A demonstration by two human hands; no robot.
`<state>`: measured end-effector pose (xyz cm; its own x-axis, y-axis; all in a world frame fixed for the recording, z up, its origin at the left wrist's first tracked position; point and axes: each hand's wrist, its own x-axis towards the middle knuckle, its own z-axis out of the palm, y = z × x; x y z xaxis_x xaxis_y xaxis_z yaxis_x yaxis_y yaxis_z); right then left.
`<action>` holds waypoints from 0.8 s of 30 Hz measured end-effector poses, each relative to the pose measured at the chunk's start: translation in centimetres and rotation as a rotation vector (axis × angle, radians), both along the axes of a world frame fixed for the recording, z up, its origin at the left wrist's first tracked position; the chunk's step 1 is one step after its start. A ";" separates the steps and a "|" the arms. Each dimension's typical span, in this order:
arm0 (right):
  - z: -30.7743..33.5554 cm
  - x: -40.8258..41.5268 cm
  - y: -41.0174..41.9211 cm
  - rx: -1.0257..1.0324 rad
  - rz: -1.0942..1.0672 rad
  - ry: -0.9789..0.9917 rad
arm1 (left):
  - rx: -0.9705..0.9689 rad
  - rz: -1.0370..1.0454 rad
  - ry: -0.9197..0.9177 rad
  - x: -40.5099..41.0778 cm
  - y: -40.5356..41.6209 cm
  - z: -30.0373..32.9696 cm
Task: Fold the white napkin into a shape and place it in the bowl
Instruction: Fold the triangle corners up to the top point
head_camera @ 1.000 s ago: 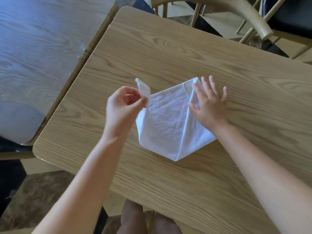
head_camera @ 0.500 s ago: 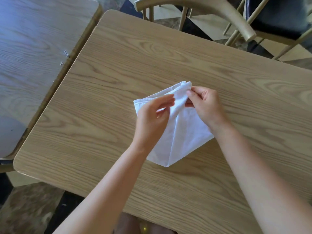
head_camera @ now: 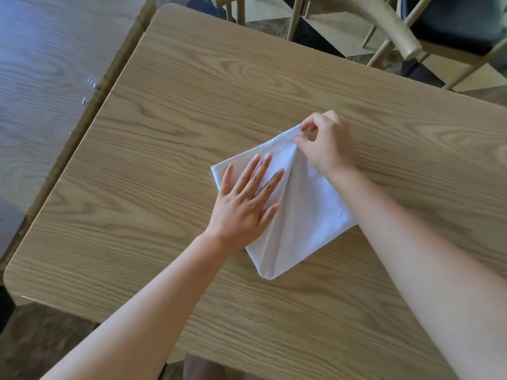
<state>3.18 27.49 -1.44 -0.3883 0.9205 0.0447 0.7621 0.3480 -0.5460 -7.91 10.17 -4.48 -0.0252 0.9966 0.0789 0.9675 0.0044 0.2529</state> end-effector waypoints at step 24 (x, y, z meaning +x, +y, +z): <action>-3.0 0.4 -1.7 0.105 0.398 -0.352 | -0.139 -0.171 0.013 3.2 -4.4 0.0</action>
<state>3.62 25.79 -4.42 -0.7138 0.6971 -0.0672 0.6911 0.6857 -0.2284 -4.66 5.76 -4.52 0.1451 0.9876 -0.0601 0.9604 -0.1260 0.2483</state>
